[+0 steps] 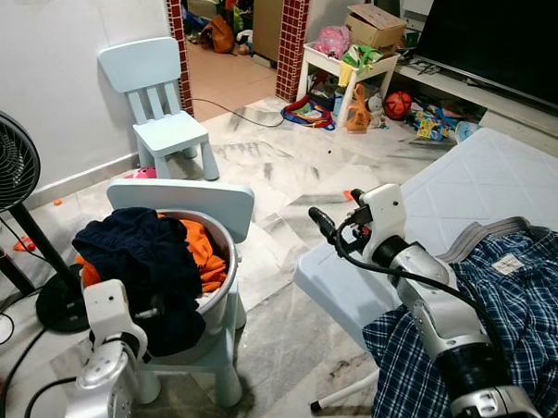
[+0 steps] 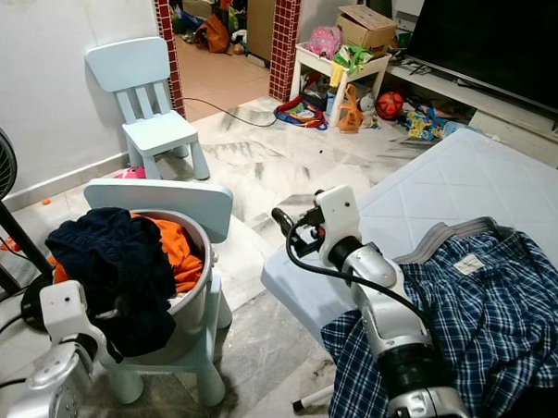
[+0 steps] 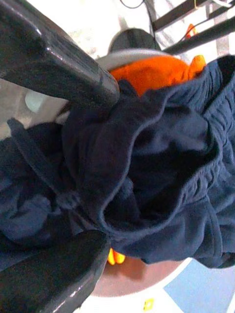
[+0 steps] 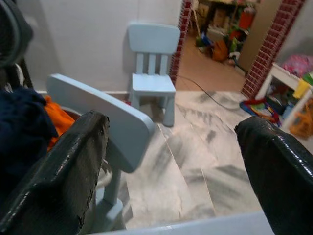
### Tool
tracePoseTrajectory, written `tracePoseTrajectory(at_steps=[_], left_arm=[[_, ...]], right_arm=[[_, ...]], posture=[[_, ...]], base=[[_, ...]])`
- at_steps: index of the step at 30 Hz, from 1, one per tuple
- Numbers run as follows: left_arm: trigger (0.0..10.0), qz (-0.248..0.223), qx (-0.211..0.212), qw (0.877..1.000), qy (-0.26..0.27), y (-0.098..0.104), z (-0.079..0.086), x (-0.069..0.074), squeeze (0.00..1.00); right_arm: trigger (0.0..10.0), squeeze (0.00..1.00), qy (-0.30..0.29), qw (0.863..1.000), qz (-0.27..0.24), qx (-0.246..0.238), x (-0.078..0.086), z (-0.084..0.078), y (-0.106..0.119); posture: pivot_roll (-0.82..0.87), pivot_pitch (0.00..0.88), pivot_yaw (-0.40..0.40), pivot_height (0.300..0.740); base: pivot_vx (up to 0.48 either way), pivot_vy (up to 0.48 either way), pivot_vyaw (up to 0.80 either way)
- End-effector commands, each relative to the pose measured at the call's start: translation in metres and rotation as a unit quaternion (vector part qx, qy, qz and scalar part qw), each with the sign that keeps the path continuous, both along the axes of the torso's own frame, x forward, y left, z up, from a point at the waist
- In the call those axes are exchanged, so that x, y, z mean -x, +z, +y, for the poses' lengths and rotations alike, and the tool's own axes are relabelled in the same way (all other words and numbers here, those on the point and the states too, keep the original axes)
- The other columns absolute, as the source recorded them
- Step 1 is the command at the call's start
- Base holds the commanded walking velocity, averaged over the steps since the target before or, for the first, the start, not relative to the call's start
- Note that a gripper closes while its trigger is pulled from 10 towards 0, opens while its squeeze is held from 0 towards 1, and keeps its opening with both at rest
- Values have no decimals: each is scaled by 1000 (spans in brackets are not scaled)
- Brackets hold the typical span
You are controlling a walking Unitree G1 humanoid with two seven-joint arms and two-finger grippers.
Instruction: Hang hanger
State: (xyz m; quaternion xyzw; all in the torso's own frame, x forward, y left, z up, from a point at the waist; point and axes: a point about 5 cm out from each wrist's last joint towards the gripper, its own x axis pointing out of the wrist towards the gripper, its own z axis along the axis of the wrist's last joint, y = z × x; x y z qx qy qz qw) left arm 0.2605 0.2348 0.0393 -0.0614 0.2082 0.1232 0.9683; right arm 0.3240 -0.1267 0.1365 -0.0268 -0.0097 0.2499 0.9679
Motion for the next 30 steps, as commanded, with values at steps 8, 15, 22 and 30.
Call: tracePoseTrajectory(at_steps=[8, 15, 22, 30], left_arm=[[10000, 18, 12, 1000, -20, -11, 0, -9, 0], [10000, 21, -10, 999, -37, -10, 5, -16, 0], [314, 17, -12, 999, -44, -9, 8, -23, 0], [0, 18, -15, 998, -60, -10, 4, -29, 0]], right_arm=[[10000, 0, 31, 999, 8, 2, 22, -2, 14], [10000, 0, 48, 999, 10, 1, 28, 6, 18], [10000, 0, 51, 999, 12, 4, 28, 6, 18], [10000, 0, 56, 998, 10, 9, 29, 9, 21]], posture=[[-98, 40, -135, 740], [-100, 37, -138, 740], [-106, 30, -140, 740], [-104, 16, -135, 740]], base=[[0, 0, 0], [0, 0, 0], [0, 0, 0], [0, 0, 0]])
